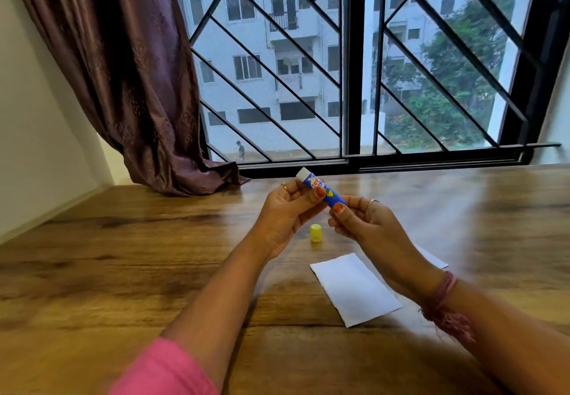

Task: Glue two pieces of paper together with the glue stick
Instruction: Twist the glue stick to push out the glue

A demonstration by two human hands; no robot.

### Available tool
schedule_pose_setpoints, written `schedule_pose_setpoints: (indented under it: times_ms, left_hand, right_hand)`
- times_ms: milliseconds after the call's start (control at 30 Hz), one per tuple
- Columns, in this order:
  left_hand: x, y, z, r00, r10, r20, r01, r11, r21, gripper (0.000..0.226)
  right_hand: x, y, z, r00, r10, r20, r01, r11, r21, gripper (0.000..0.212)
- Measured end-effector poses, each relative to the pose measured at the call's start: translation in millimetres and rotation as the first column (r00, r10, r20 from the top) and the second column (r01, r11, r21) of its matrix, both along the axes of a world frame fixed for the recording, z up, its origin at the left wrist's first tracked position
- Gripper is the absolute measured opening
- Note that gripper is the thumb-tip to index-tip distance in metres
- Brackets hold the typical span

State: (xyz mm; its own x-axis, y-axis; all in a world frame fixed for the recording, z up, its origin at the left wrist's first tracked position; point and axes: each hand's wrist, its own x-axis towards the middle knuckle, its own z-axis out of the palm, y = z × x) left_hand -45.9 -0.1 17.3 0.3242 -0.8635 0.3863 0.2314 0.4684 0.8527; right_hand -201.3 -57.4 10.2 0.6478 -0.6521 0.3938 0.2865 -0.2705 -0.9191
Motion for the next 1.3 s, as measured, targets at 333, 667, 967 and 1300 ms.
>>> schedule_pose_setpoints:
  times_ms: [333, 667, 967, 1300]
  left_hand:
    - [-9.0, -0.4, 0.5, 1.000, -0.003, -0.025, 0.002, 0.999, -0.035, 0.030]
    - [-9.9, -1.3, 1.8, 0.999, 0.040, 0.001, -0.040, 0.998, -0.046, 0.027]
    - [-4.3, -1.7, 0.2, 0.997, 0.068, 0.025, -0.067, 0.997, -0.040, 0.025]
    - [-4.8, -1.8, -2.3, 0.994, 0.061, 0.088, -0.059, 0.998, -0.020, 0.028]
  right_hand:
    - [5.3, 9.3, -0.7, 0.927, -0.375, -0.007, 0.325, 0.812, -0.484, 0.012]
    - [-1.4, 1.6, 9.5, 0.983, 0.166, 0.073, -0.181, 0.937, 0.298, 0.035]
    - [-0.7, 2.0, 2.7, 0.996, -0.057, 0.066, 0.062, 0.994, -0.088, 0.019]
    - [-1.7, 3.0, 6.7, 0.977, 0.196, 0.084, -0.213, 0.906, 0.367, 0.034]
